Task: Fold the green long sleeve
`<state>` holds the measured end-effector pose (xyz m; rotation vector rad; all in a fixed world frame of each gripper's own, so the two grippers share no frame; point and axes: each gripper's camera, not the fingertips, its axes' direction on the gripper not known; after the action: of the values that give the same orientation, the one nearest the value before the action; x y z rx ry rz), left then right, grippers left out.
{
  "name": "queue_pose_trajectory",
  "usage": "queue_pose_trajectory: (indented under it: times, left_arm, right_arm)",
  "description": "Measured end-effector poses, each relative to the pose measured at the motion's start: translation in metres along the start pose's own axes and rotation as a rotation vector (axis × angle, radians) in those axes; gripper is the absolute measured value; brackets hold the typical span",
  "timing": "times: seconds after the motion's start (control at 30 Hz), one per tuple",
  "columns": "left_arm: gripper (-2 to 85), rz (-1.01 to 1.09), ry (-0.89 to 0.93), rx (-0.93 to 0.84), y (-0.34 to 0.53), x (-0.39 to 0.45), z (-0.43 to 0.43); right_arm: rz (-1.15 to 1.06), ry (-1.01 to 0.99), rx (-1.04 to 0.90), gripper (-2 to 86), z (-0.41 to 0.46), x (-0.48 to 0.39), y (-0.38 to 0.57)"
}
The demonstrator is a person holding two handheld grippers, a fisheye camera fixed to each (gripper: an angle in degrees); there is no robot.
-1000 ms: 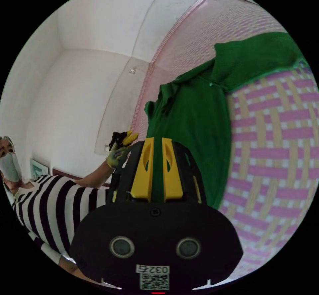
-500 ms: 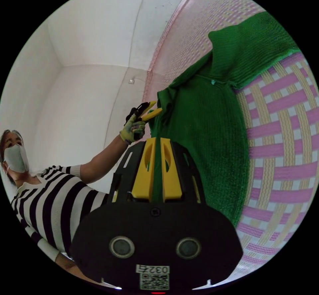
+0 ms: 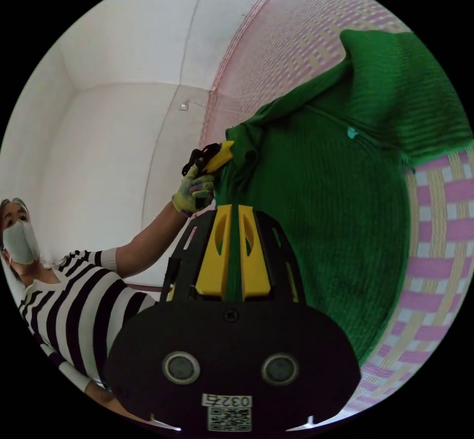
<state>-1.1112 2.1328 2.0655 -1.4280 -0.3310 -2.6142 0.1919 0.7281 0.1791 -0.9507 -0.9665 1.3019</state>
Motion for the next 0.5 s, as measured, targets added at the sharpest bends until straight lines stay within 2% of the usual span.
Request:
queue_pose_trajectory:
  times: [0.07, 0.2, 0.27, 0.3, 0.37, 0.43, 0.5]
  left_arm:
    - [-1.5, 0.061, 0.183, -0.024, 0.003, 0.007, -0.002]
    - [-1.5, 0.019, 0.359, -0.083, -0.011, 0.021, 0.0]
    - [-1.1, 0.035, 0.446, -0.023, -0.046, 0.043, -0.017]
    - [-0.8, 0.049, 0.459, 0.028, -0.056, 0.049, -0.026]
    - [2.0, 0.055, 0.41, 0.302, -0.086, 0.056, -0.07]
    - [3.7, -0.031, 0.326, 0.34, -0.103, 0.041, -0.081]
    - [1.2, -0.121, 0.305, 0.287, -0.107, 0.022, -0.075]
  right_arm:
    - [-0.002, 0.038, -0.018, 2.9, 0.007, -0.005, -0.021]
    - [-0.029, 0.067, -0.038, 2.9, 0.016, -0.012, -0.048]
    - [-0.032, 0.062, -0.057, 3.0, 0.025, -0.011, -0.068]
    - [-0.033, 0.06, -0.06, 3.1, 0.027, -0.011, -0.074]
    - [-0.038, 0.113, -0.059, 3.6, 0.035, -0.014, -0.095]
    - [-0.036, 0.156, -0.045, 3.7, 0.04, -0.015, -0.109]
    - [-0.034, 0.16, -0.041, 3.8, 0.046, -0.014, -0.119]
